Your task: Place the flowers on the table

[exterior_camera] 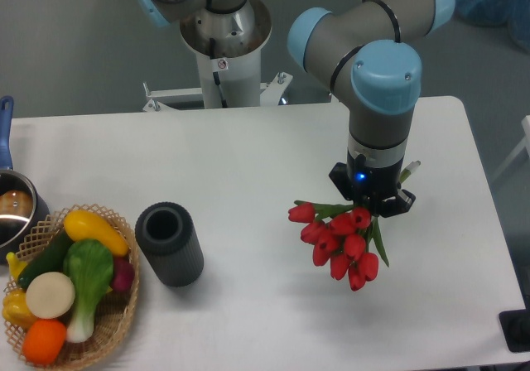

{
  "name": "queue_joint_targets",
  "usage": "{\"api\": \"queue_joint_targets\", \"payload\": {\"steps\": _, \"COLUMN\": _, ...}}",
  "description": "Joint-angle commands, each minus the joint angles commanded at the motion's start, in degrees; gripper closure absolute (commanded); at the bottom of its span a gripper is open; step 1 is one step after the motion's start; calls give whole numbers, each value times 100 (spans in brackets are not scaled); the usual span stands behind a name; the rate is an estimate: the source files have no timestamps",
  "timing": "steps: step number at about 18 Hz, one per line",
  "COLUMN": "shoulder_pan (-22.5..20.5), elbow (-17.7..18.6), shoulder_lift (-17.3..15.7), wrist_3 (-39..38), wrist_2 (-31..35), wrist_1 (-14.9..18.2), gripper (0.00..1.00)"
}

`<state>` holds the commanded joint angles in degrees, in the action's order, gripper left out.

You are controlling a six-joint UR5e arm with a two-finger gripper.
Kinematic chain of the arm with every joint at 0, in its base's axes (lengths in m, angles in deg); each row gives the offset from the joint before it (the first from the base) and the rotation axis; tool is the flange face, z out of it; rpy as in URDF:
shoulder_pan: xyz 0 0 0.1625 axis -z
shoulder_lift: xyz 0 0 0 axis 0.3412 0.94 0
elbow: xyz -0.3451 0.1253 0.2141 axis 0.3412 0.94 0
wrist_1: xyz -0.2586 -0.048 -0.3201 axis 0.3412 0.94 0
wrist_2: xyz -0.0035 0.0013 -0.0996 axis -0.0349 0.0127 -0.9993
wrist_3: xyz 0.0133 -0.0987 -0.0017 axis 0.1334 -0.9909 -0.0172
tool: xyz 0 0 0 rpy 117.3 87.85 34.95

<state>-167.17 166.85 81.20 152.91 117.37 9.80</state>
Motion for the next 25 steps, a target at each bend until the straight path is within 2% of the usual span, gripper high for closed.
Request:
{"api": "queue_joint_targets", "payload": {"steps": 6, "shoulder_pan": 9, "elbow": -9, "shoulder_lift": 62, "wrist_3": -53, "wrist_2": 0, "wrist_1": -9, "gripper": 100}}
{"api": "queue_joint_targets", "payload": {"steps": 14, "shoulder_pan": 97, "elbow": 61, "shoulder_lift": 457, "wrist_3": -62, "wrist_2": 17, "wrist_1": -18, "gripper": 100}}
{"api": "queue_joint_targets", "payload": {"steps": 25, "shoulder_pan": 114, "elbow": 211, "shoulder_lift": 905, "wrist_3": 0, "wrist_2": 17, "wrist_1": -334, "gripper": 100}}
